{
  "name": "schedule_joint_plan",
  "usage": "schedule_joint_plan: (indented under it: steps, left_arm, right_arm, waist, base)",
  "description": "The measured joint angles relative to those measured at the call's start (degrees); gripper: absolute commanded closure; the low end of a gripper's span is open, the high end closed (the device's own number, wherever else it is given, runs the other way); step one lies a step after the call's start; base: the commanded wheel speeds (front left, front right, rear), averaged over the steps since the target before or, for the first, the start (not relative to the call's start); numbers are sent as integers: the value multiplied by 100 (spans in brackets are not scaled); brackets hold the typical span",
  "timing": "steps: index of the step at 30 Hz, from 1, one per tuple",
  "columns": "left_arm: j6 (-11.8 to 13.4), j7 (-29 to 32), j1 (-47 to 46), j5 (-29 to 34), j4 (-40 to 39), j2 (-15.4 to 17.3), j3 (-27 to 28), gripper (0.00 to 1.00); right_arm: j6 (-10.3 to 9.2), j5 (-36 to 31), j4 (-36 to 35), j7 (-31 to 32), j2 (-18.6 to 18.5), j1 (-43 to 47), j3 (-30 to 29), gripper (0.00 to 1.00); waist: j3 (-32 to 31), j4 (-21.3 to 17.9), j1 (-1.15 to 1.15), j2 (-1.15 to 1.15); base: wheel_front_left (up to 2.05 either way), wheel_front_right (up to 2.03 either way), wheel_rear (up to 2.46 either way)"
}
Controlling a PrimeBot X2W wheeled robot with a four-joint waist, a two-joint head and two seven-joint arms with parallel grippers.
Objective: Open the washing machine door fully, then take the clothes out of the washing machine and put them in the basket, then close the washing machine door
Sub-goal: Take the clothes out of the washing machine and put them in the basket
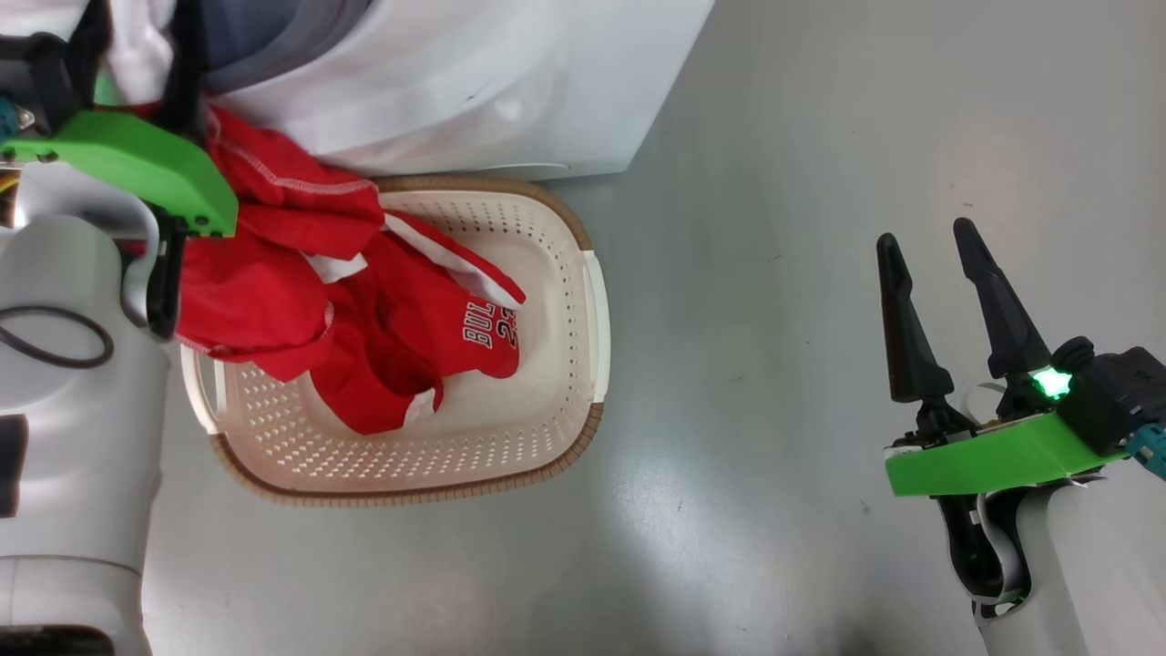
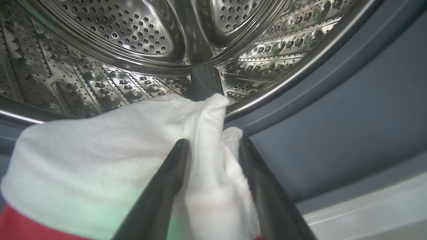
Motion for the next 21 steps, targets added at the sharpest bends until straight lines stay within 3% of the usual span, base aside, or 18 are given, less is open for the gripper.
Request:
schedule_joint_plan:
  steps: [5,6,13,21]
  left_arm:
    - [-9,0,-13,0,-1,0,52,95]
    - [-9,0,-12,1,-12,0,64,100]
    - [-24,1,101,-24,-543,-37,301,100]
    - [-66,1,1023,-225,-1638,-225,753,100]
  right_arm:
    - [0,0,0,0,0,-1,4,0]
    - [0,0,0,0,-1,-1,2,0]
    - [0,0,-4,-1,0,-1,-12,0]
    - [0,0,-2,-1,-1,1,-35,0]
  waist:
    - [-5,-14,0,0]
    - [-4,-12,0,0]
    - [-19,25,0,0]
    - [-126,70,0,0]
  base:
    - [0,0,0]
    - [0,0,0]
    - [0,0,0]
    - [0,0,0]
